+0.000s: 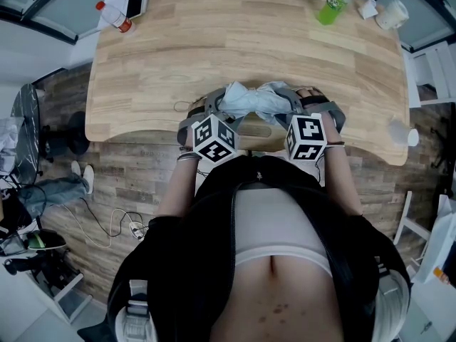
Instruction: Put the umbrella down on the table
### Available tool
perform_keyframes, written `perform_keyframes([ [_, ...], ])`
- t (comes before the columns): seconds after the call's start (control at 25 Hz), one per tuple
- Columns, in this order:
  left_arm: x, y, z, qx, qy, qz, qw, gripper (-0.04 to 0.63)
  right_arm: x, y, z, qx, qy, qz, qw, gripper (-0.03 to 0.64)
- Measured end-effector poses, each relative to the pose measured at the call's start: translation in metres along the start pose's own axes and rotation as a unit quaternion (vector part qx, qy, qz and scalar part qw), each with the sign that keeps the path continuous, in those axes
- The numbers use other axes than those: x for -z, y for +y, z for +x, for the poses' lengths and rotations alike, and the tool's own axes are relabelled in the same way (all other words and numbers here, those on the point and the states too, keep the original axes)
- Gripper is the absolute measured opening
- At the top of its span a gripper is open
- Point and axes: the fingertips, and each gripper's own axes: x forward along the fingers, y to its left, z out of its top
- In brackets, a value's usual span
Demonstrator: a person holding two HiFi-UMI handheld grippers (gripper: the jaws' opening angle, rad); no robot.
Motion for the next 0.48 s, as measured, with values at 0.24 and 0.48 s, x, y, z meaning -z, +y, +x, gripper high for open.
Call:
perform_keyframes([
  [0.24,0.0036,-0.0031,0.0046,0.003,0.004,-0.001,1.0,0.298,0.0012,0.0036,0.0047,-0.005,-0.003,0.003,1.0,0.291],
  [0.48,0.0074,-0.0055,0.0092,0.009,0.007,-0.006,0.9999,0.298,0.0047,0.0077,0.0103,-0.014,0.002,0.005,1.0,0.291],
])
